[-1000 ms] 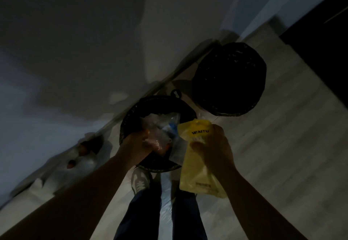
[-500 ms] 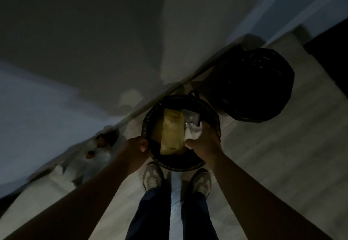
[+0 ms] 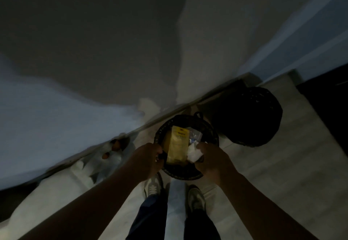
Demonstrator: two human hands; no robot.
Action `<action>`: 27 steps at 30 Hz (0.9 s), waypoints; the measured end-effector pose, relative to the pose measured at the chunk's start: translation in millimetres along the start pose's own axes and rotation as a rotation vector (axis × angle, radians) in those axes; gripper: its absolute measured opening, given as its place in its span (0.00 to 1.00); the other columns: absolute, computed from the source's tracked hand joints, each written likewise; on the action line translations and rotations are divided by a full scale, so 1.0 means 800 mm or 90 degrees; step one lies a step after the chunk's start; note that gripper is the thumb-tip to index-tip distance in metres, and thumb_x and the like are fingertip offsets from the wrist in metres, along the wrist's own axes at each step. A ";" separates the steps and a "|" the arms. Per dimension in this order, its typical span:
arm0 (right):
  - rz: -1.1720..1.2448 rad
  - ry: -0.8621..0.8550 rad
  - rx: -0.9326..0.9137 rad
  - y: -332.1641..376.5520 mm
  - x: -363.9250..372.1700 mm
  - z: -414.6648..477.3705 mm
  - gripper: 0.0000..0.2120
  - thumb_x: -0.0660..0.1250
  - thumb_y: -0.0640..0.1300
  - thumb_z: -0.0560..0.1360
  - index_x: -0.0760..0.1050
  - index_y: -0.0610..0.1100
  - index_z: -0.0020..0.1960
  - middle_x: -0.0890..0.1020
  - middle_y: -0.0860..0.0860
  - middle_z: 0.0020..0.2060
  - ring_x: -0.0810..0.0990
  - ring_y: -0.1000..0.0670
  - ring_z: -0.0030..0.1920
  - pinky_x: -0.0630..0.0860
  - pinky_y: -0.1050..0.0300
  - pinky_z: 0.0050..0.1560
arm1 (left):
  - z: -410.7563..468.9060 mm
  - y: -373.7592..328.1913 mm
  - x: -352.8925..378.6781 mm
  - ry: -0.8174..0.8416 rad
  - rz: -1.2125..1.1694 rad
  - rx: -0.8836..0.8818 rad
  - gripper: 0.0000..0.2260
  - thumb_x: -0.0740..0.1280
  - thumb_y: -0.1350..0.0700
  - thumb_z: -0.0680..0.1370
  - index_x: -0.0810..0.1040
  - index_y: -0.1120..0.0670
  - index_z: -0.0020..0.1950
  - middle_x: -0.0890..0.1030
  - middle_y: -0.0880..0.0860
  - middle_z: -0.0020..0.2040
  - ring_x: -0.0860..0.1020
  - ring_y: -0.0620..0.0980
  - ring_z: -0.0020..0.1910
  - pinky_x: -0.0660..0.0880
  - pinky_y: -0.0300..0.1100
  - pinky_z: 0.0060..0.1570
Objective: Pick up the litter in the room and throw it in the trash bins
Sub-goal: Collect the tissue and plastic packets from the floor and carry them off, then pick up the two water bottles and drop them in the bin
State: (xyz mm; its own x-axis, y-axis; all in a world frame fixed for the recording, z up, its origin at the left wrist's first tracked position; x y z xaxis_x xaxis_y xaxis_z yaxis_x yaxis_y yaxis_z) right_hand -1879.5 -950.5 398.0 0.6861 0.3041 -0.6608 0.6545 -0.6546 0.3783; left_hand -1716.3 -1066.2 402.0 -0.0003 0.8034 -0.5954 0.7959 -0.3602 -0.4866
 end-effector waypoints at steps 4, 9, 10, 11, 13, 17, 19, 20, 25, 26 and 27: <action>0.004 0.010 -0.045 0.027 -0.052 -0.038 0.25 0.68 0.45 0.74 0.67 0.46 0.69 0.74 0.47 0.63 0.71 0.47 0.64 0.69 0.56 0.62 | -0.047 -0.035 -0.032 -0.027 0.029 -0.015 0.15 0.64 0.52 0.78 0.74 0.53 0.64 0.77 0.52 0.59 0.76 0.48 0.56 0.72 0.35 0.53; 0.017 0.022 -0.144 0.064 -0.120 -0.113 0.23 0.71 0.44 0.71 0.71 0.44 0.64 0.77 0.48 0.56 0.76 0.47 0.58 0.71 0.60 0.51 | -0.140 -0.090 -0.069 -0.066 -0.013 -0.083 0.15 0.64 0.52 0.78 0.74 0.52 0.64 0.77 0.53 0.59 0.77 0.50 0.56 0.75 0.40 0.52; 0.000 0.018 -0.161 0.070 -0.133 -0.129 0.21 0.71 0.45 0.71 0.72 0.45 0.63 0.77 0.48 0.55 0.76 0.48 0.57 0.72 0.59 0.51 | -0.159 -0.098 -0.075 -0.083 -0.013 -0.095 0.15 0.65 0.51 0.77 0.73 0.51 0.63 0.77 0.52 0.59 0.77 0.49 0.55 0.76 0.40 0.52; -0.020 0.020 -0.180 0.075 -0.144 -0.147 0.20 0.71 0.46 0.71 0.72 0.46 0.61 0.77 0.49 0.54 0.76 0.49 0.56 0.73 0.58 0.51 | -0.181 -0.107 -0.075 -0.092 -0.008 -0.101 0.15 0.65 0.50 0.77 0.73 0.50 0.64 0.77 0.51 0.59 0.77 0.49 0.55 0.76 0.41 0.53; -0.045 0.032 -0.218 0.087 -0.160 -0.181 0.17 0.70 0.47 0.72 0.73 0.46 0.59 0.77 0.49 0.52 0.77 0.49 0.54 0.74 0.57 0.50 | -0.230 -0.123 -0.073 -0.113 -0.033 -0.123 0.16 0.65 0.50 0.77 0.73 0.49 0.64 0.78 0.51 0.59 0.77 0.49 0.55 0.76 0.44 0.55; -0.122 0.071 -0.279 0.118 -0.189 -0.254 0.21 0.69 0.48 0.72 0.72 0.46 0.63 0.77 0.50 0.57 0.76 0.50 0.57 0.73 0.59 0.53 | -0.331 -0.143 -0.068 -0.165 -0.111 -0.175 0.16 0.66 0.49 0.77 0.73 0.49 0.64 0.77 0.49 0.58 0.76 0.46 0.54 0.75 0.40 0.55; -0.151 0.086 -0.309 0.142 -0.201 -0.285 0.20 0.68 0.48 0.72 0.72 0.46 0.63 0.77 0.49 0.58 0.76 0.49 0.57 0.75 0.57 0.55 | -0.378 -0.149 -0.070 -0.195 -0.149 -0.217 0.16 0.66 0.49 0.77 0.73 0.49 0.63 0.78 0.48 0.58 0.76 0.45 0.52 0.74 0.37 0.53; -0.168 0.090 -0.325 0.157 -0.206 -0.299 0.19 0.68 0.48 0.72 0.72 0.47 0.62 0.77 0.50 0.57 0.76 0.49 0.56 0.75 0.55 0.55 | -0.400 -0.151 -0.072 -0.217 -0.164 -0.237 0.16 0.66 0.49 0.77 0.73 0.49 0.63 0.78 0.48 0.57 0.77 0.45 0.52 0.74 0.37 0.52; -0.159 0.097 -0.424 0.246 -0.210 -0.368 0.23 0.68 0.47 0.73 0.70 0.50 0.67 0.76 0.53 0.60 0.75 0.52 0.59 0.74 0.57 0.58 | -0.512 -0.148 -0.085 -0.355 -0.241 -0.315 0.16 0.66 0.48 0.76 0.74 0.48 0.63 0.78 0.47 0.56 0.76 0.44 0.49 0.75 0.37 0.50; -0.149 0.097 -0.456 0.266 -0.206 -0.382 0.23 0.69 0.47 0.73 0.70 0.50 0.67 0.76 0.53 0.60 0.75 0.53 0.58 0.73 0.59 0.57 | -0.534 -0.145 -0.086 -0.384 -0.255 -0.328 0.16 0.66 0.48 0.76 0.74 0.48 0.63 0.78 0.47 0.56 0.76 0.43 0.49 0.75 0.36 0.50; -0.146 0.099 -0.491 0.286 -0.200 -0.397 0.22 0.69 0.47 0.73 0.71 0.50 0.66 0.76 0.54 0.59 0.74 0.55 0.57 0.71 0.63 0.55 | -0.557 -0.141 -0.087 -0.415 -0.267 -0.340 0.15 0.67 0.48 0.76 0.75 0.48 0.62 0.78 0.47 0.55 0.76 0.43 0.49 0.75 0.35 0.49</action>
State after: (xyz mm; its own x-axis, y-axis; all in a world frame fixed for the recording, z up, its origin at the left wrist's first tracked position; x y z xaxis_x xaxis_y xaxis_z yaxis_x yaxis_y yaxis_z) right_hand -1738.9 -929.3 796.4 0.5074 0.5028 -0.6998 0.7794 0.0786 0.6216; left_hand -1536.3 -870.0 783.2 -0.5602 0.3364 -0.7570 0.8262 0.2929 -0.4813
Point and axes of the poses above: each hand's wrist, its own z-axis towards the middle knuckle, its own x-axis out of the palm, y = z × x, the point moved 6 cm from there along z, towards the middle knuckle
